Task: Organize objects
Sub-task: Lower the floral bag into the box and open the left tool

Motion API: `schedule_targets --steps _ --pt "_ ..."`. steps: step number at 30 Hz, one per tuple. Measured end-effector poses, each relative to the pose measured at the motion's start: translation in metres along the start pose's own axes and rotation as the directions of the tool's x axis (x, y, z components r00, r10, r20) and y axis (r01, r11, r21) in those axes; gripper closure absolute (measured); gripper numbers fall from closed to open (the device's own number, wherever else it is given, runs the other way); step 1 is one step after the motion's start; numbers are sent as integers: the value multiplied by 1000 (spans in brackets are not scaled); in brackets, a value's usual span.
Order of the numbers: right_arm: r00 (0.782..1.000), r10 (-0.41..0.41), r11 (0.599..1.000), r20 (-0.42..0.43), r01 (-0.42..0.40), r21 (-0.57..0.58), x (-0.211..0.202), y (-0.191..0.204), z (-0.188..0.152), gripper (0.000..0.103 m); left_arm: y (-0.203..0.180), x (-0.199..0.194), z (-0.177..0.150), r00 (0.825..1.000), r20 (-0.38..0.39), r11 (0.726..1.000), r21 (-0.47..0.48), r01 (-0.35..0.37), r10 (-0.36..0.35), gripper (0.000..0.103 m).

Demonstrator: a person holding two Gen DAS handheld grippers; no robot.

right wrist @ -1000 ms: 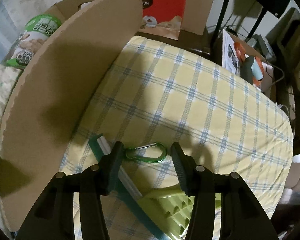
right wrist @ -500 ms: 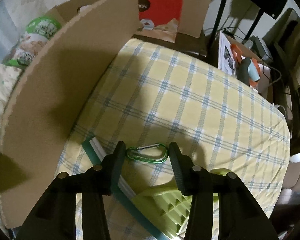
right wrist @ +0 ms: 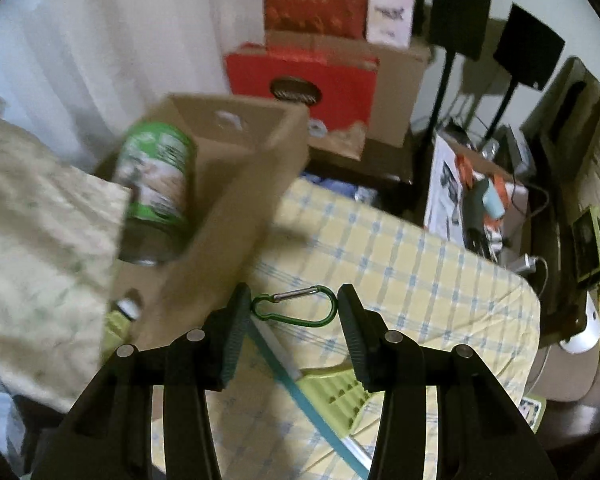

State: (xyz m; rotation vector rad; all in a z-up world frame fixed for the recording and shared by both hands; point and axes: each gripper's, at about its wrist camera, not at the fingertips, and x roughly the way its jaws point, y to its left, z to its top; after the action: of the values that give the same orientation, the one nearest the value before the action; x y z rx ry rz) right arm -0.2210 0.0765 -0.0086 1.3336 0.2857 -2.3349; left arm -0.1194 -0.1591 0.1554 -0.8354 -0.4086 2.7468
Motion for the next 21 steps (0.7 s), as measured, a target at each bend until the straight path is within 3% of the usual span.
schedule_targets --steps 7,12,15,21 --pt "996 81 995 25 -80 -59 -23 40 5 58 38 26 -17 993 -90 995 -43 -86 82 100" --pt "992 121 988 20 -119 -98 -22 66 4 58 64 62 -41 977 -179 989 -76 -130 115 100" --pt "990 139 984 15 -136 -118 -21 80 4 58 77 84 -54 965 -225 984 -88 -157 134 100" --pt "986 167 977 3 -165 -136 -15 96 3 58 91 125 -86 931 -348 982 -109 -154 107 100"
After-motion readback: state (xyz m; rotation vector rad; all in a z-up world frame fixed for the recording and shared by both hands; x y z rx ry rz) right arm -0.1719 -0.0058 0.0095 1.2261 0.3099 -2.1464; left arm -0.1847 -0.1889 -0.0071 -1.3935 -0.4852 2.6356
